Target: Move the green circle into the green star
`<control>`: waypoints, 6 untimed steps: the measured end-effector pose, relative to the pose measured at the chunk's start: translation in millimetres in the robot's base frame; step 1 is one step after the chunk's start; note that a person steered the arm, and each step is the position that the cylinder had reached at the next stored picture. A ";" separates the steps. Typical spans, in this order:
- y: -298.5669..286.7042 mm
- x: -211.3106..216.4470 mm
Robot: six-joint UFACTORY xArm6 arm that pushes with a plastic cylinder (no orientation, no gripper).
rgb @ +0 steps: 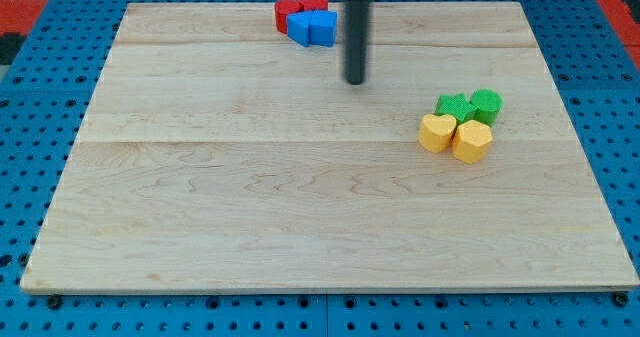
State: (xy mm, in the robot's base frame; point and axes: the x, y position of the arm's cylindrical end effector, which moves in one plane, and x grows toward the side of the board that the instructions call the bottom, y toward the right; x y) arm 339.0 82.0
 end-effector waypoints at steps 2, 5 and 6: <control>147.8 21.2; 121.2 86.6; 106.6 86.6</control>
